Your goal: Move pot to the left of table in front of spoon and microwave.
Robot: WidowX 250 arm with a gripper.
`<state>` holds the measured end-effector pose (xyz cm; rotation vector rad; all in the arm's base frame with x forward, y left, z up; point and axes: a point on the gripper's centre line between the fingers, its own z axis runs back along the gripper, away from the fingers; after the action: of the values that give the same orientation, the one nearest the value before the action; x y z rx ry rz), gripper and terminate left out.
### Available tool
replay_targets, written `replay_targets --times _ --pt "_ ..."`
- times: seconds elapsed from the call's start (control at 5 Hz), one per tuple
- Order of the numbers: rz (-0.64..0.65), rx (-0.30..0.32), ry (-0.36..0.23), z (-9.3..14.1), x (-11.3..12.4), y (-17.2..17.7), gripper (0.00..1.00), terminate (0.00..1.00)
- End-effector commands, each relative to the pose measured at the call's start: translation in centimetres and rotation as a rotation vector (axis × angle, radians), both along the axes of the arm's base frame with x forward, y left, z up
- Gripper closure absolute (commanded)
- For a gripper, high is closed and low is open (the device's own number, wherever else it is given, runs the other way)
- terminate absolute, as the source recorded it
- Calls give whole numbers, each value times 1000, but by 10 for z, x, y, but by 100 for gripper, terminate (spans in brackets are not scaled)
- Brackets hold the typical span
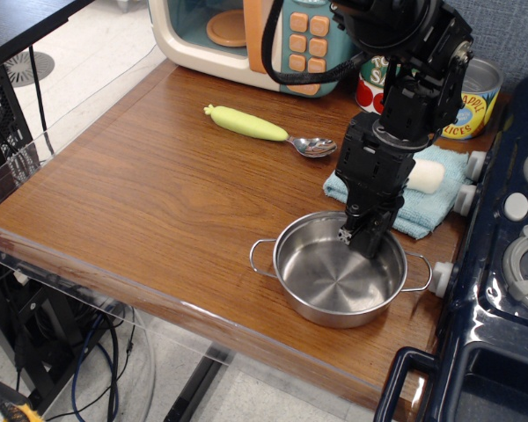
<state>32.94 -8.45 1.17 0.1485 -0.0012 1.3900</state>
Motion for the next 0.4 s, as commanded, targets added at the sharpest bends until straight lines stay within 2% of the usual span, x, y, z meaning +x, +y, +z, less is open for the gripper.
replay_targets --times 0.0,0.2 --pt "0 -40 -142 63 -1 14 100 0" --pt "95 -57 -197 83 -2 34 100 0"
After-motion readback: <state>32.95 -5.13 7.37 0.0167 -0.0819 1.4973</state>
